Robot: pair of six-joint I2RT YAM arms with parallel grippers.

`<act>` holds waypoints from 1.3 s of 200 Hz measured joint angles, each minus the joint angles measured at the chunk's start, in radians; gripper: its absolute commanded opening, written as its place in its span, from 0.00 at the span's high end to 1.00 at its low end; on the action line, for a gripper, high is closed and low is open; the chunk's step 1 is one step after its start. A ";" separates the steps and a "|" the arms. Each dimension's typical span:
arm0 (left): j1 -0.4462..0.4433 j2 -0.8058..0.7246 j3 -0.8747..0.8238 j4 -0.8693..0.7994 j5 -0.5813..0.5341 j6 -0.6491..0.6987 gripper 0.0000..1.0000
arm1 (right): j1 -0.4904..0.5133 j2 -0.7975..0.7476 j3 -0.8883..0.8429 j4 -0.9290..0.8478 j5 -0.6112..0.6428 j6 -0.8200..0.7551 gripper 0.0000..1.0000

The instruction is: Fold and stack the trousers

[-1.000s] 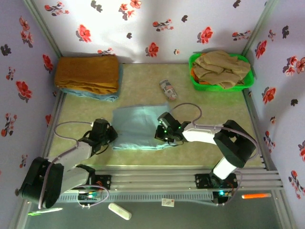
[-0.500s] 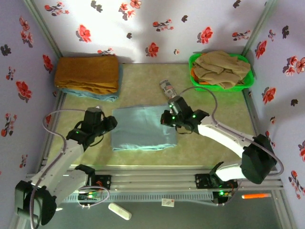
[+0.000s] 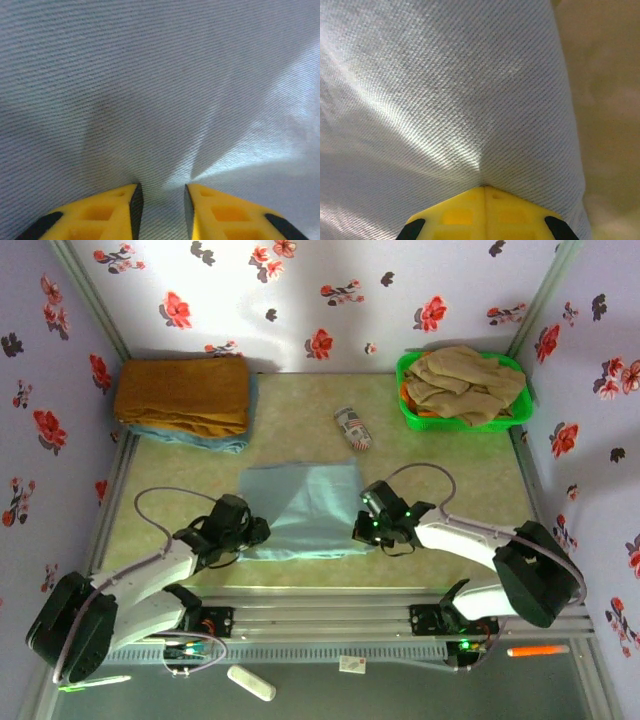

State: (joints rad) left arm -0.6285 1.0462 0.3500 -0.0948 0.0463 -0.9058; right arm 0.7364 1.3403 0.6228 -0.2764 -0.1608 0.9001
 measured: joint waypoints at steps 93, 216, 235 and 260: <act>0.220 -0.166 0.247 -0.279 -0.053 0.146 0.19 | -0.132 0.225 0.469 -0.143 0.075 -0.187 1.00; 0.455 0.285 0.624 -0.311 -0.062 0.263 0.30 | -0.164 0.150 0.520 -0.174 0.034 -0.220 0.92; 0.455 0.444 0.734 -0.309 -0.095 0.302 0.35 | -0.162 0.035 0.499 -0.172 0.033 -0.217 0.85; 0.451 0.660 0.871 -0.311 -0.138 0.373 0.36 | -0.162 -0.018 0.463 -0.179 0.034 -0.215 0.70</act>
State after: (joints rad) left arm -0.1780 1.7061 1.2205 -0.4053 -0.0921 -0.5331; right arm 0.5747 1.3228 1.0859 -0.4549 -0.1265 0.6853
